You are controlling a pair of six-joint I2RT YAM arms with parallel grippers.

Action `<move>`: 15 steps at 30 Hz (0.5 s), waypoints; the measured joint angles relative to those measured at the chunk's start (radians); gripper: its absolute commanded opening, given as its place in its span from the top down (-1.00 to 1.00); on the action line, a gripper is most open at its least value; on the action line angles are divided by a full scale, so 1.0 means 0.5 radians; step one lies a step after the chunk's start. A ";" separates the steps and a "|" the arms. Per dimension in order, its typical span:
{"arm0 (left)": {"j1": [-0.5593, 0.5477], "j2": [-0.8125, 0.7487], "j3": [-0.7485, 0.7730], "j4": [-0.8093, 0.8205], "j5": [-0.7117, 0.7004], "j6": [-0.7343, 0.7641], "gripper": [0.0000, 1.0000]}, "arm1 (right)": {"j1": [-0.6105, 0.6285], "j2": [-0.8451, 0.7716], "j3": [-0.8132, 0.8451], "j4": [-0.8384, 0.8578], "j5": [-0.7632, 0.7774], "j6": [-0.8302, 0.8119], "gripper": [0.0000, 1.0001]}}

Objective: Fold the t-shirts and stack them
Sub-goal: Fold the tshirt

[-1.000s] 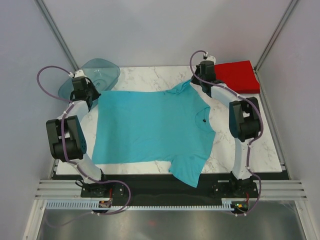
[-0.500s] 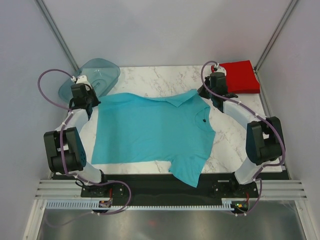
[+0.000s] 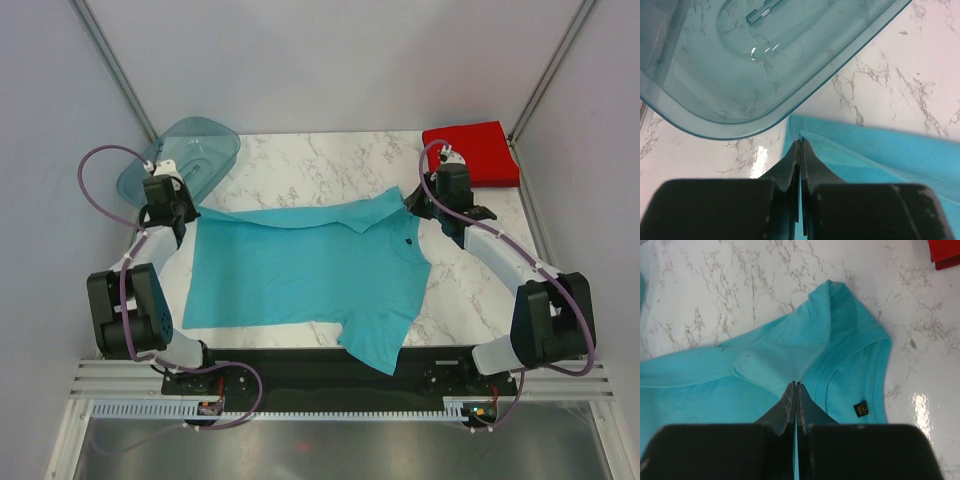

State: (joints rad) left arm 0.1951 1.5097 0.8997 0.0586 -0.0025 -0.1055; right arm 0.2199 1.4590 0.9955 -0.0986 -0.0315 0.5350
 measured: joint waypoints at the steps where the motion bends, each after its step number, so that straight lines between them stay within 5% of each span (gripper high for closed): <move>1: 0.000 -0.011 -0.014 0.001 -0.006 0.008 0.95 | -0.001 -0.024 -0.028 -0.008 -0.014 0.003 1.00; 15: -0.002 0.014 -0.070 -0.153 -0.151 0.049 0.95 | -0.003 -0.164 -0.407 -0.108 -0.134 0.038 1.00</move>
State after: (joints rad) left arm 0.1940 1.5169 0.8646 -0.0181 -0.0780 -0.0811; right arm 0.2184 1.3769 0.7921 -0.1524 -0.0986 0.5541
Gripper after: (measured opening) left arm 0.026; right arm 0.007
